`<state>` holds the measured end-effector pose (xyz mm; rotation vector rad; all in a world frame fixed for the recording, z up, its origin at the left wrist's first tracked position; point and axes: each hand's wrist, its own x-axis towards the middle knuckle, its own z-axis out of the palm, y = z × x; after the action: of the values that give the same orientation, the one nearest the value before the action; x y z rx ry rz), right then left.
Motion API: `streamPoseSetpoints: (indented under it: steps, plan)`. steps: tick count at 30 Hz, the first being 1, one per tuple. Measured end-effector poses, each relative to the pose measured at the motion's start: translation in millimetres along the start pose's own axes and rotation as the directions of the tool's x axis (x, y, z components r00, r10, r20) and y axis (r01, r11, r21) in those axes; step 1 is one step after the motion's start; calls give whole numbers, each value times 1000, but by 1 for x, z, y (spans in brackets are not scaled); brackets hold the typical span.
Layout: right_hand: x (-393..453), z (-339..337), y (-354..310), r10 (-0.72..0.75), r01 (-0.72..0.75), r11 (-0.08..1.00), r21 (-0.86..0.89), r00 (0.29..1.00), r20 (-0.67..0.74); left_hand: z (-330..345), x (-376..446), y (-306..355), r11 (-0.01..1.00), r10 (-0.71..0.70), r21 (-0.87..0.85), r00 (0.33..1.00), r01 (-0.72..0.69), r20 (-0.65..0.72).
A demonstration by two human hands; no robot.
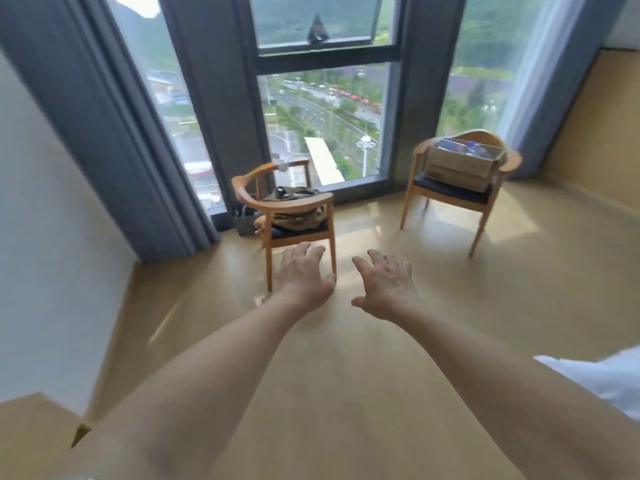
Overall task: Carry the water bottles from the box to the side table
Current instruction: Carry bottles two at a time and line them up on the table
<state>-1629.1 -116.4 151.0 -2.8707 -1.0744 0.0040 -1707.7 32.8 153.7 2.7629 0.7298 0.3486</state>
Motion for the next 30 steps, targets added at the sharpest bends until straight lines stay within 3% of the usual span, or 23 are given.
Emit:
streamPoseSetpoints:
  steps: [9, 17, 25, 30]
  plan:
    - [89, 32, 134, 320, -321, 947, 0, 944, 79, 101, 144, 93, 977, 208, -84, 961, -196, 183]
    - [224, 4, 208, 516, -517, 856, 8, 856, 44, 125, 332, 153, 917, 395, -120, 903, -379, 166]
    - [330, 6, 267, 589, -594, 802, 60, 804, 84, 162, 450, 195, 879, 476, -147, 848, -454, 231]
    - [407, 26, 319, 590, -601, 792, 107, 799, 116, 211, 536, 205, 904, 428, -117, 860, -412, 279]
